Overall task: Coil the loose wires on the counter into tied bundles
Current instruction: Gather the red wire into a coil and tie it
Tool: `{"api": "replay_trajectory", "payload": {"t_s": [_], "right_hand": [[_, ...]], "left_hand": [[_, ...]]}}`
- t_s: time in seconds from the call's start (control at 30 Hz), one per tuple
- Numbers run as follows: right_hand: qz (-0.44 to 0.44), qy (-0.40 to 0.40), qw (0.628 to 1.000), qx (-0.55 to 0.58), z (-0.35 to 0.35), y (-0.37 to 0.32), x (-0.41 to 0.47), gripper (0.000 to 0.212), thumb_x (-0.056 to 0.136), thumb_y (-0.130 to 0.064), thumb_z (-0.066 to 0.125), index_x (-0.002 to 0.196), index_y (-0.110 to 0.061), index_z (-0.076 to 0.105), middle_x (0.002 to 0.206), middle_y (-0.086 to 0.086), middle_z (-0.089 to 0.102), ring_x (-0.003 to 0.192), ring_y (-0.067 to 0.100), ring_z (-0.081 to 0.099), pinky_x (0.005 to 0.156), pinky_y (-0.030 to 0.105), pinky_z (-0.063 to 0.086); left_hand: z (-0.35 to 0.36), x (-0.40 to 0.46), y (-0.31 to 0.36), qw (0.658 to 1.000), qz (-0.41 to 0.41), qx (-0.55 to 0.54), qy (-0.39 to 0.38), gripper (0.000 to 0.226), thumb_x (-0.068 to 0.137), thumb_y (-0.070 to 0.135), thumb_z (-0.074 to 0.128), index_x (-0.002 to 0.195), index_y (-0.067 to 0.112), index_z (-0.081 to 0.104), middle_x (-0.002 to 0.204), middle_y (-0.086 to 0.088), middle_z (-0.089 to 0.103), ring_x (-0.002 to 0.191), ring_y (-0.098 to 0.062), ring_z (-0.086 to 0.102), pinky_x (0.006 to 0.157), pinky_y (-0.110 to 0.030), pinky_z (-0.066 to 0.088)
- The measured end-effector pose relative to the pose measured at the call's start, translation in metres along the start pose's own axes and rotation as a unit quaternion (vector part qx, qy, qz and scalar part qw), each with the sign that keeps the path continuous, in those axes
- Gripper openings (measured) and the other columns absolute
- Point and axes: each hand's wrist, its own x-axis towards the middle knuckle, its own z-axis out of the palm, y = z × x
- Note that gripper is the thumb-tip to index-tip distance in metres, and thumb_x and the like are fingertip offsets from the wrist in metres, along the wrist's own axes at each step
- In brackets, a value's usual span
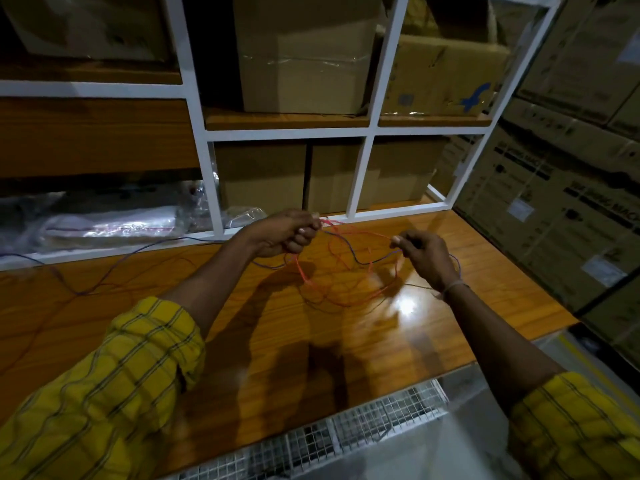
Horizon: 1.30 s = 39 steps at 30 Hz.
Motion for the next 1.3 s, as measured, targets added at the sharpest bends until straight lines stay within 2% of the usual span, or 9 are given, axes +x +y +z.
{"api": "replay_trajectory", "payload": {"t_s": [0.13, 0.33, 0.5, 0.63, 0.8, 0.87, 1.0, 1.13, 1.3], "right_hand": [[0.022, 0.003, 1.000, -0.020, -0.003, 0.015, -0.009, 0.019, 0.100, -0.019, 0.067, 0.092, -0.008, 0.079, 0.081, 0.008, 0.070, 0.074, 0.021, 0.059, 0.071, 0.033, 0.047], [0.061, 0.034, 0.990, -0.126, -0.012, 0.044, -0.011, 0.019, 0.098, -0.025, 0.071, 0.092, -0.012, 0.083, 0.081, 0.003, 0.076, 0.079, 0.022, 0.069, 0.068, 0.031, 0.043], [0.036, 0.026, 0.956, -0.292, -0.009, 0.041, -0.018, 0.019, 0.096, -0.025, 0.071, 0.087, -0.012, 0.081, 0.081, 0.010, 0.074, 0.074, 0.029, 0.068, 0.061, 0.032, 0.044], [-0.083, -0.097, 0.893, -0.432, 0.019, 0.006, -0.020, 0.012, 0.088, -0.001, 0.063, 0.087, -0.004, 0.075, 0.101, 0.020, 0.065, 0.087, 0.038, 0.069, 0.068, 0.037, 0.048], [-0.203, -0.202, 0.866, -0.410, 0.052, -0.038, -0.023, 0.020, 0.096, 0.001, 0.060, 0.108, -0.004, 0.074, 0.114, 0.014, 0.060, 0.094, 0.032, 0.065, 0.071, 0.031, 0.042], [-0.221, -0.171, 0.897, -0.343, 0.055, -0.055, -0.020, 0.014, 0.099, -0.007, 0.062, 0.098, -0.007, 0.076, 0.102, 0.012, 0.064, 0.083, 0.031, 0.066, 0.067, 0.028, 0.038], [-0.187, -0.097, 0.956, -0.205, 0.050, -0.080, -0.007, 0.023, 0.097, -0.023, 0.066, 0.076, -0.031, 0.065, 0.075, -0.003, 0.062, 0.069, 0.020, 0.059, 0.062, 0.036, 0.047], [-0.144, -0.044, 0.982, -0.113, 0.042, -0.082, 0.001, 0.020, 0.097, -0.023, 0.069, 0.077, -0.023, 0.070, 0.066, -0.004, 0.064, 0.065, 0.018, 0.061, 0.061, 0.033, 0.046], [-0.086, -0.022, 0.993, -0.081, 0.028, -0.064, 0.004, 0.025, 0.093, -0.033, 0.076, 0.076, -0.014, 0.072, 0.066, 0.003, 0.068, 0.068, 0.024, 0.065, 0.064, 0.037, 0.053]], "left_hand": [[-0.022, 0.003, -0.003, 0.968, 0.050, -0.238, 0.053, 0.029, 0.109, 0.019, 0.032, 0.083, 0.016, 0.045, 0.054, 0.008, 0.034, 0.038, -0.002, 0.026, 0.036, -0.016, 0.012], [-0.054, 0.007, -0.003, 0.849, 0.142, -0.450, 0.238, 0.038, 0.106, 0.008, 0.027, 0.070, 0.018, 0.035, 0.044, 0.005, 0.033, 0.031, -0.007, 0.024, 0.032, -0.018, 0.015], [-0.045, 0.008, 0.000, 0.825, 0.122, -0.404, 0.377, 0.038, 0.102, 0.004, 0.029, 0.069, 0.018, 0.040, 0.047, 0.003, 0.038, 0.029, -0.007, 0.029, 0.032, -0.016, 0.019], [-0.018, 0.020, -0.008, 0.860, 0.131, -0.203, 0.449, 0.034, 0.103, 0.005, 0.033, 0.076, 0.012, 0.052, 0.071, -0.008, 0.059, 0.049, -0.015, 0.056, 0.046, -0.021, 0.040], [0.019, 0.018, -0.014, 0.916, 0.181, 0.022, 0.358, 0.026, 0.113, 0.023, 0.031, 0.101, 0.009, 0.050, 0.082, -0.006, 0.070, 0.065, -0.009, 0.073, 0.052, -0.020, 0.055], [0.026, 0.020, -0.015, 0.932, 0.178, 0.085, 0.304, 0.022, 0.113, 0.021, 0.032, 0.105, 0.008, 0.049, 0.087, -0.014, 0.072, 0.069, -0.013, 0.073, 0.057, -0.018, 0.055], [0.032, 0.026, -0.026, 0.961, 0.150, 0.141, 0.183, 0.025, 0.111, 0.029, 0.040, 0.100, 0.010, 0.052, 0.091, -0.016, 0.078, 0.083, -0.029, 0.078, 0.077, -0.040, 0.061], [0.047, 0.020, -0.025, 0.966, 0.124, 0.196, 0.112, 0.034, 0.111, 0.030, 0.038, 0.109, 0.000, 0.055, 0.081, -0.013, 0.076, 0.065, -0.025, 0.073, 0.065, -0.031, 0.057], [0.042, 0.019, -0.024, 0.977, 0.058, 0.196, 0.062, 0.033, 0.110, 0.037, 0.041, 0.098, 0.011, 0.057, 0.063, 0.005, 0.047, 0.054, -0.011, 0.038, 0.051, -0.027, 0.031]]}}
